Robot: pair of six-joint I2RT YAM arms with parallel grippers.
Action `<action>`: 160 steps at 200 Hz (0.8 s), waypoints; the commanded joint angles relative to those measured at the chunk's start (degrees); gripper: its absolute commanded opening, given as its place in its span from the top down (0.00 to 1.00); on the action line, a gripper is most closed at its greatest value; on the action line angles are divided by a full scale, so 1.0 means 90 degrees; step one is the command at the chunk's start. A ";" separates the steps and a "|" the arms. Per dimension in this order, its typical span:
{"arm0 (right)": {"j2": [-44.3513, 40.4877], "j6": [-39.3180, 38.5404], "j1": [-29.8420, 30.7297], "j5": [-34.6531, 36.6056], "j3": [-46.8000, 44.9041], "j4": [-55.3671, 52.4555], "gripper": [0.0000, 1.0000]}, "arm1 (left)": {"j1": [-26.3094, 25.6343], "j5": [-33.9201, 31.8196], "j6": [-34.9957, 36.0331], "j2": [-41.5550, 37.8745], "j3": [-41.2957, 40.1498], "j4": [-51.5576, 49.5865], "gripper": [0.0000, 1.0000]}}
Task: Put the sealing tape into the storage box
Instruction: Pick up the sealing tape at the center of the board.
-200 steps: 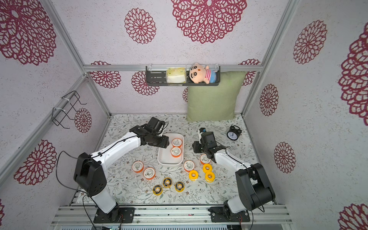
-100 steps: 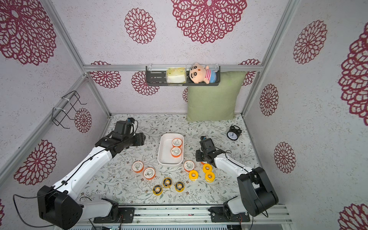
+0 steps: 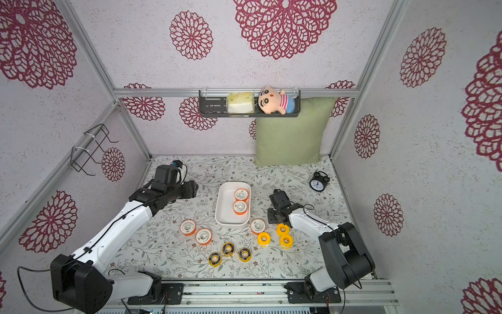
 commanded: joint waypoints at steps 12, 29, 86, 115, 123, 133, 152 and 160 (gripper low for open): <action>0.0257 -0.0041 0.0051 0.0197 0.0291 -0.0038 0.50 | 0.0030 0.0076 0.0068 0.0048 -0.0003 0.0081 0.35; 0.0385 -0.0050 0.0066 0.0267 0.0362 -0.0090 0.50 | 0.0036 0.0054 0.0081 0.0047 0.0007 0.0061 0.35; 0.0766 -0.0074 0.0077 0.0338 0.0428 -0.0211 0.57 | 0.0034 -0.0011 0.0096 0.0038 0.0017 0.0024 0.35; 0.0981 -0.0075 0.0092 0.0401 0.0468 -0.0243 0.61 | 0.0033 -0.0033 0.0101 0.0047 0.0017 0.0015 0.35; 0.1041 -0.0080 0.0098 0.0403 0.0485 -0.0240 0.63 | 0.0029 -0.0031 0.0106 0.0048 0.0017 0.0015 0.35; 0.1094 -0.0079 0.0104 0.0413 0.0488 -0.0227 0.65 | 0.0033 -0.0023 0.0102 0.0048 0.0026 0.0012 0.35; 0.1057 -0.0080 0.0097 0.0378 0.0499 -0.0139 0.70 | 0.0028 -0.0050 0.0110 0.0043 0.0027 0.0003 0.35; 0.0963 -0.0070 0.0099 0.0343 0.0488 -0.0086 0.73 | 0.0031 -0.0061 0.0114 0.0048 0.0036 -0.0015 0.35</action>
